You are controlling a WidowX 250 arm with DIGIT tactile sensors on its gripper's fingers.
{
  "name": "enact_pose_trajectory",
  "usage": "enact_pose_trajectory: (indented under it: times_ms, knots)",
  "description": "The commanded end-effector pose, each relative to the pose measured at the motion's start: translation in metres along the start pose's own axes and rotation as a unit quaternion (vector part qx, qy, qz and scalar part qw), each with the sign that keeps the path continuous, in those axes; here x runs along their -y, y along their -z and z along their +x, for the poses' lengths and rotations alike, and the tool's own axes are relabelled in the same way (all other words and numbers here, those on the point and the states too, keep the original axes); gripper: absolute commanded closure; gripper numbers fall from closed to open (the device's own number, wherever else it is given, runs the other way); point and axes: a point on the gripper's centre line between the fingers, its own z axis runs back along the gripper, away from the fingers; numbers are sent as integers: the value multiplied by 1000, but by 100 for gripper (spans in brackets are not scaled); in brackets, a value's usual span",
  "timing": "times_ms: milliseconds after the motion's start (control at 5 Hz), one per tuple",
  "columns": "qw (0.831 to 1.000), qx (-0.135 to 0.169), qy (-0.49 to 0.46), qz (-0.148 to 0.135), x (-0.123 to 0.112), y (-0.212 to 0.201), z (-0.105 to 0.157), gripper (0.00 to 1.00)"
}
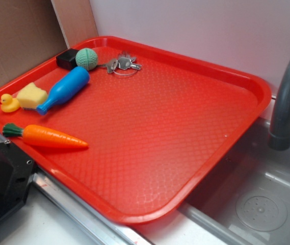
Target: Grab the blue bottle.
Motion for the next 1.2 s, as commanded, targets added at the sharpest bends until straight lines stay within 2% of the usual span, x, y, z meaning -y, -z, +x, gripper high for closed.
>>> enact_pose_trajectory:
  times_ms: [0,200,400,600,800,1000]
  knots:
    - [1000,0,0,0,0,0,0,0]
    - [999,6,-37,21,-43,51,21,0]
    - [996,19,-84,12,-66,87,47,0]
    - [992,53,-108,24,-84,120,73,0]
    - [988,87,-126,25,-87,153,92,0]
    - [990,64,-118,48,-88,177,91,0]
